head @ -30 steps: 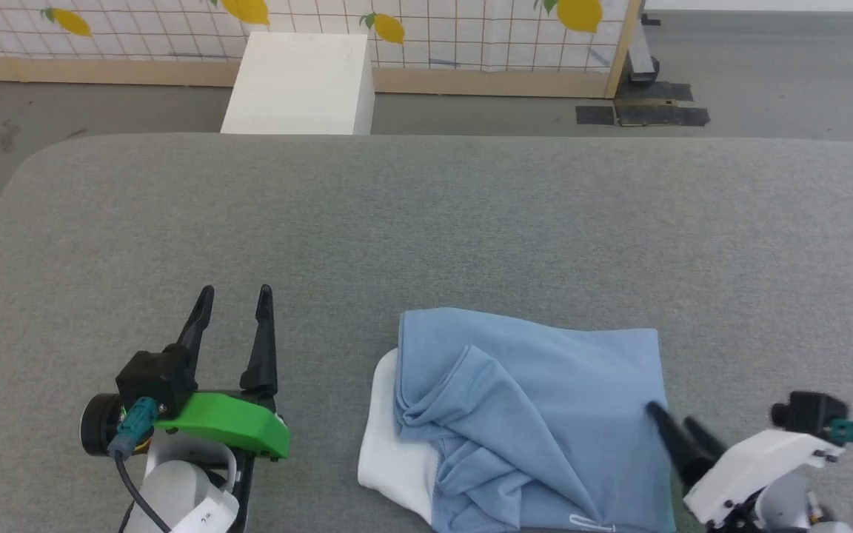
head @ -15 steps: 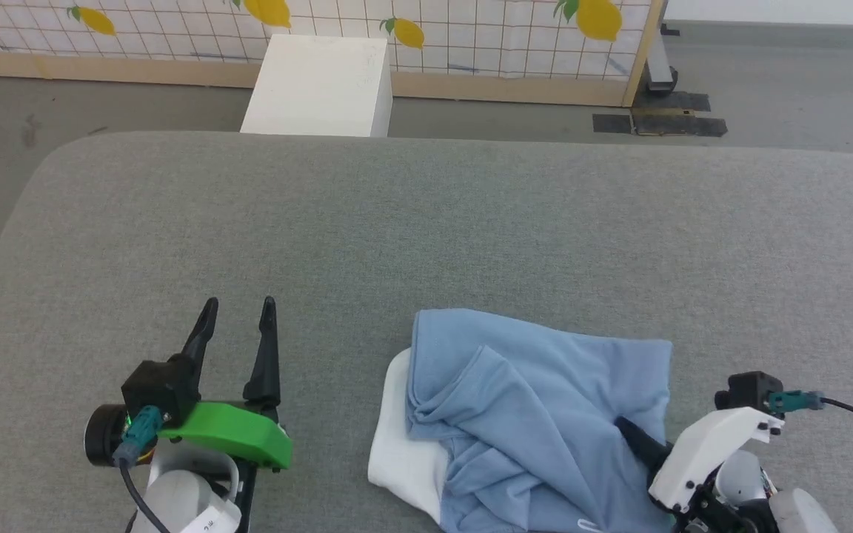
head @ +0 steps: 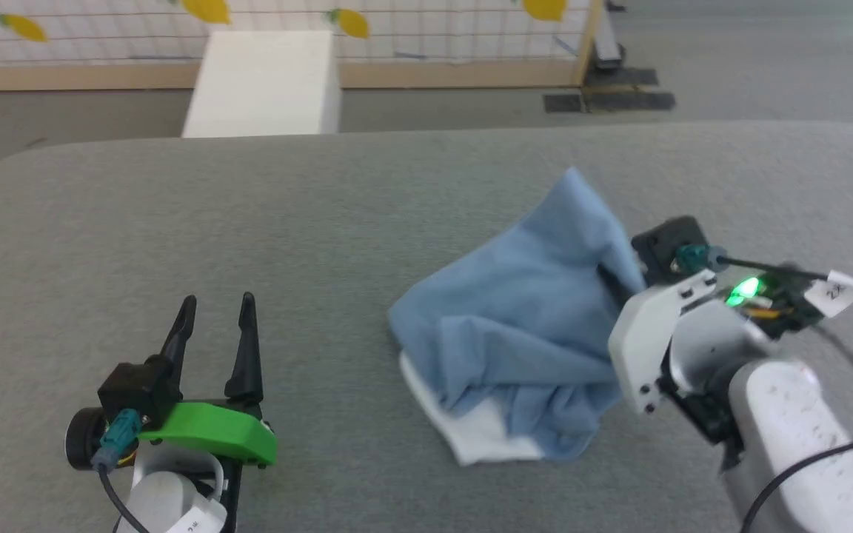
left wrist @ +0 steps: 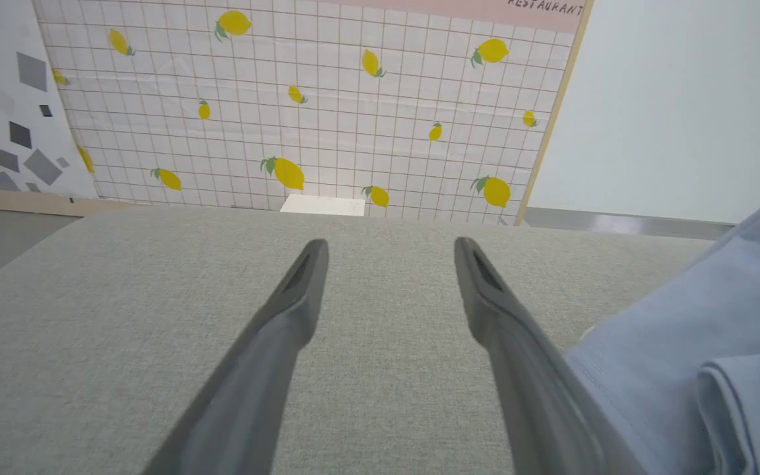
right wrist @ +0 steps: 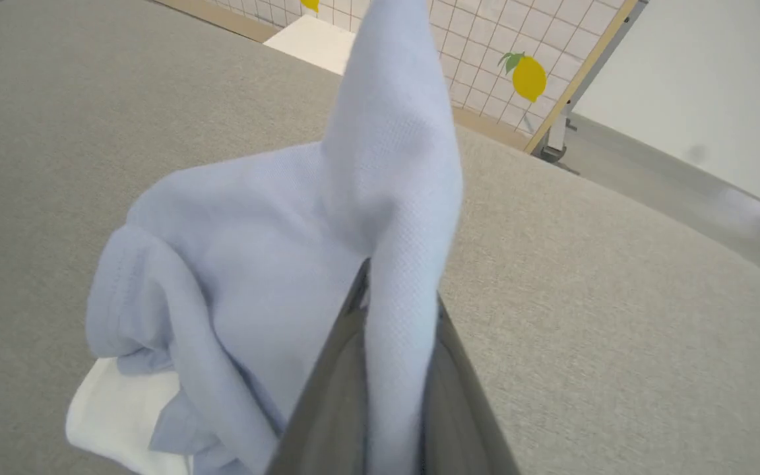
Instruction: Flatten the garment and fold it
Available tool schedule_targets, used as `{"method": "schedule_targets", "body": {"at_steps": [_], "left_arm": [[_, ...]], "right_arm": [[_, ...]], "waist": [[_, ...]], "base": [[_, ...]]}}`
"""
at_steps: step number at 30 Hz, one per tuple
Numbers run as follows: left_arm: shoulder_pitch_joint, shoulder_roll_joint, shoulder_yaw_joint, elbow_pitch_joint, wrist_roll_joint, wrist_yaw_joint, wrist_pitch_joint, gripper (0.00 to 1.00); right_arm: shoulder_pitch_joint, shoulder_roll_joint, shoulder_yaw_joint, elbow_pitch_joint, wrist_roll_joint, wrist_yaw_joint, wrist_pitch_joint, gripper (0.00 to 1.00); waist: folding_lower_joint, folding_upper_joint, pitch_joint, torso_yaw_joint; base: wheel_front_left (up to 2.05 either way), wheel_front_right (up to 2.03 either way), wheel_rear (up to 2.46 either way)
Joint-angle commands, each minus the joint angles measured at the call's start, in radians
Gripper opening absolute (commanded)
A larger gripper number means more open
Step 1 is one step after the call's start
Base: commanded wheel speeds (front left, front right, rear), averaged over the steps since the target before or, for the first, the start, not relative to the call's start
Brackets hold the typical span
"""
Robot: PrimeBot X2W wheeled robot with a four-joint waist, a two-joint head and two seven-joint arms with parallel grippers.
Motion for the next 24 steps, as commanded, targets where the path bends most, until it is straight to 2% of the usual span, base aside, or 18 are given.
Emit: {"method": "schedule_targets", "body": {"at_steps": [1,5,13,18,24], "left_arm": [[-0.012,-0.004,0.004,-0.005,-0.002,-0.003,-0.005,1.0],[-0.029,-0.002,0.009,-0.024,0.007,-0.003,-0.005,1.0],[-0.095,0.031,0.016,-0.057,0.023,-0.004,-0.005,1.0],[-0.148,0.058,0.004,-0.069,0.033,-0.005,-0.005,1.0],[-0.202,0.086,-0.021,-0.087,0.048,-0.006,0.002,1.0]], "right_arm": [[-0.032,-0.038,0.015,-0.007,-0.014,-0.002,0.006,0.0],[-0.112,-0.138,0.05,0.003,-0.028,-0.002,0.006,0.0],[-0.238,-0.299,0.033,0.107,-0.009,-0.002,-0.047,0.0],[-0.311,-0.349,-0.037,0.233,-0.031,-0.002,-0.117,0.0],[-0.393,-0.353,-0.154,0.393,-0.106,-0.002,-0.218,0.0]], "waist": [[0.0,0.0,0.037,-0.066],[0.0,0.0,0.072,-0.139],[0.0,0.0,0.171,-0.278],[0.0,0.0,0.247,-0.324],[0.0,0.0,0.339,-0.318]], "base": [[0.0,0.0,0.0],[0.0,0.0,0.0],[0.0,0.0,0.0],[0.0,0.0,0.0],[0.0,0.0,0.0]]}}
